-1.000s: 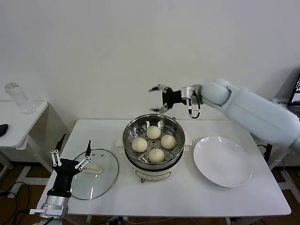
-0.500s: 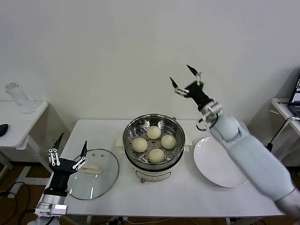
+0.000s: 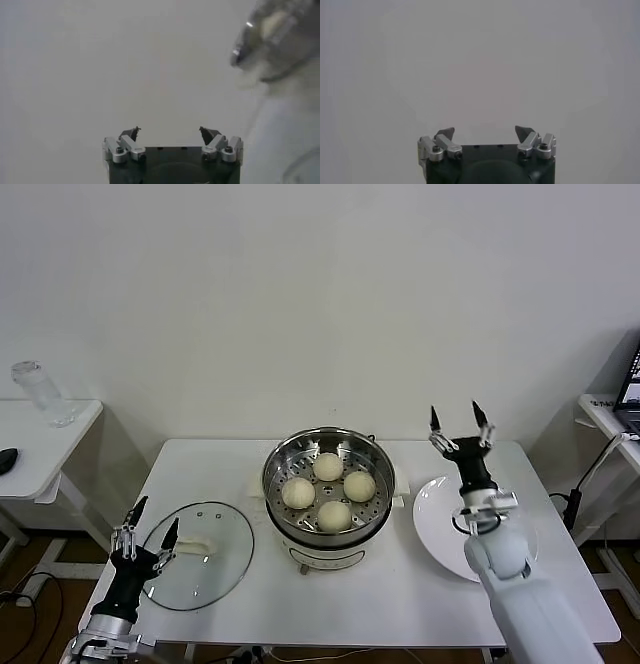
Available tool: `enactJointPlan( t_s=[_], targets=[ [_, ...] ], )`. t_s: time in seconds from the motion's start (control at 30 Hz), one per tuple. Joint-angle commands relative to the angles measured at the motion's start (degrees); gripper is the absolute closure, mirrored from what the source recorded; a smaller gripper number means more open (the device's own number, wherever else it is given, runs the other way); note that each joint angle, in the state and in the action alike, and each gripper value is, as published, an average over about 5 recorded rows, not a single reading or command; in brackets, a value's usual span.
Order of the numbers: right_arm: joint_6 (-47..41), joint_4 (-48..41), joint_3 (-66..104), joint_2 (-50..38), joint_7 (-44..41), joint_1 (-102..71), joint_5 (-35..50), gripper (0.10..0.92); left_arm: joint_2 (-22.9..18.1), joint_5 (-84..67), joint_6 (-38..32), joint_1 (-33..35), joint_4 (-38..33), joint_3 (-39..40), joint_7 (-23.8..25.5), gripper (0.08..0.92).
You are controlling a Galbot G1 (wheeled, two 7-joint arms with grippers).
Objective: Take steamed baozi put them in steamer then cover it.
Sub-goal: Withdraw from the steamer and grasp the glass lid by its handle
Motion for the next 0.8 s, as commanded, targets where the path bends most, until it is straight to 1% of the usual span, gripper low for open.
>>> enactJointPlan(
  t_s=[0.03, 0.63, 0.8],
  targets=[
    [1.9, 1.7, 9.4, 4.1, 0.6, -13.8, 0.5, 0.203, 0.4, 18.0, 2.2, 0.9, 8.1, 0.4, -0.8, 0.177],
    [1.7, 1.7, 9.3, 6.0, 0.4, -14.3, -1.0, 0.203, -1.2, 18.4, 2.1, -2.4, 13.2, 3.0, -3.6, 0.177],
    [1.8, 1.7, 9.4, 6.4, 0.3, -14.6, -1.1, 0.203, -2.0, 21.0, 0.9, -4.2, 15.6, 3.1, -5.7, 0.177]
  ],
)
